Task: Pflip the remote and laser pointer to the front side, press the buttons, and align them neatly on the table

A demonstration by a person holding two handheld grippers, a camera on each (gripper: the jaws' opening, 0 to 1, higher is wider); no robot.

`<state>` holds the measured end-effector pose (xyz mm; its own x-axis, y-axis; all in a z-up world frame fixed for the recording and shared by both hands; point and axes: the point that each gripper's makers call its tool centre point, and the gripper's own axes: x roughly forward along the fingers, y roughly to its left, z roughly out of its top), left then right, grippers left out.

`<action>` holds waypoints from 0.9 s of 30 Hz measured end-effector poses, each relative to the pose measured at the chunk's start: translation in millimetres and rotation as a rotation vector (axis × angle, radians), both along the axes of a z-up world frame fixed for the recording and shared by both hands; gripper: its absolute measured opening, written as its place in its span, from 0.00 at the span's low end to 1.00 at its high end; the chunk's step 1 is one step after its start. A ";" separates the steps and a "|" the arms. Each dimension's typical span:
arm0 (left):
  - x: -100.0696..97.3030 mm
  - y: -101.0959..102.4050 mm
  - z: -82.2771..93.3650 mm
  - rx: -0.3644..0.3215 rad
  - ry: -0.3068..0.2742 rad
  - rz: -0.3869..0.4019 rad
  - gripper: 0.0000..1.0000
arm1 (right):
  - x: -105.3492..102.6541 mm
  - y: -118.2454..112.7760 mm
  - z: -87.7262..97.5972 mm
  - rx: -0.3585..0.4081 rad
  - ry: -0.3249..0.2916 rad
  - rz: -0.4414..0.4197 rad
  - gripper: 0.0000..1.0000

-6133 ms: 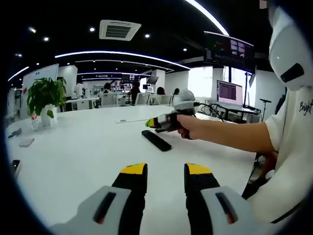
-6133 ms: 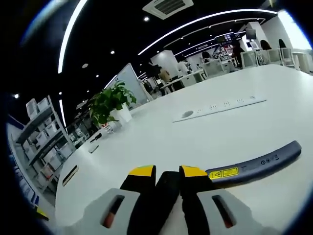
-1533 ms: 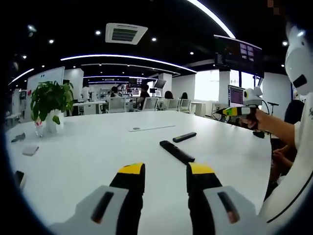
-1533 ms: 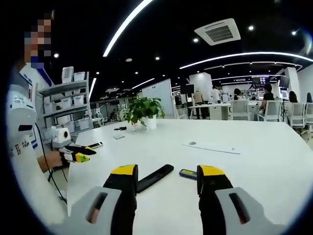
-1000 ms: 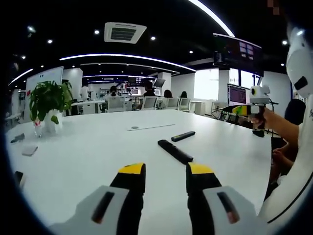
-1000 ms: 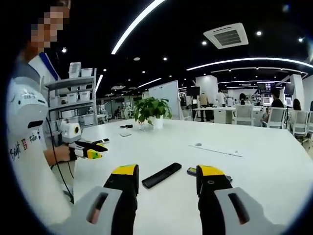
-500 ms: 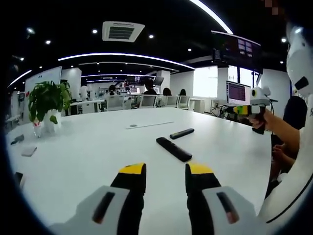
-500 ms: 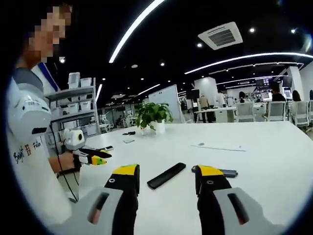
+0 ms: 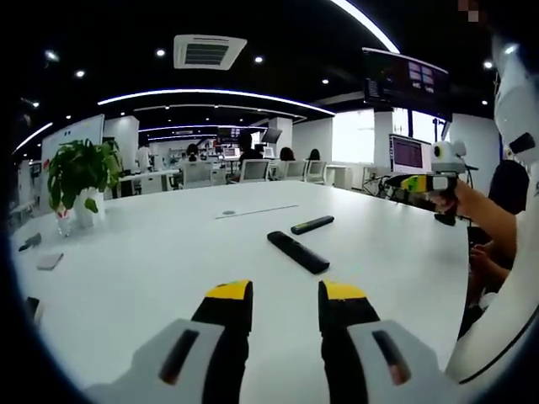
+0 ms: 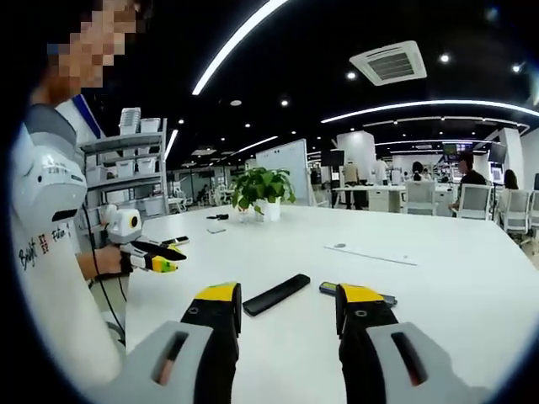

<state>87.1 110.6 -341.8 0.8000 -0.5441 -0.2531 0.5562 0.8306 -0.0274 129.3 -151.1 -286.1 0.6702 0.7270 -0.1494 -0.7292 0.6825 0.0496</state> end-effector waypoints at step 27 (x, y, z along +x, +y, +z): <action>-2.4 -18.0 0.7 0.023 0.002 -0.040 0.32 | 22.1 -21.9 -14.6 0.009 0.038 -0.120 0.41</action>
<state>84.7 92.6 -341.1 0.7769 -0.5698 -0.2679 0.5892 0.8079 -0.0096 151.4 -173.0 -300.7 0.7462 0.6436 -0.1700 -0.6402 0.7639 0.0819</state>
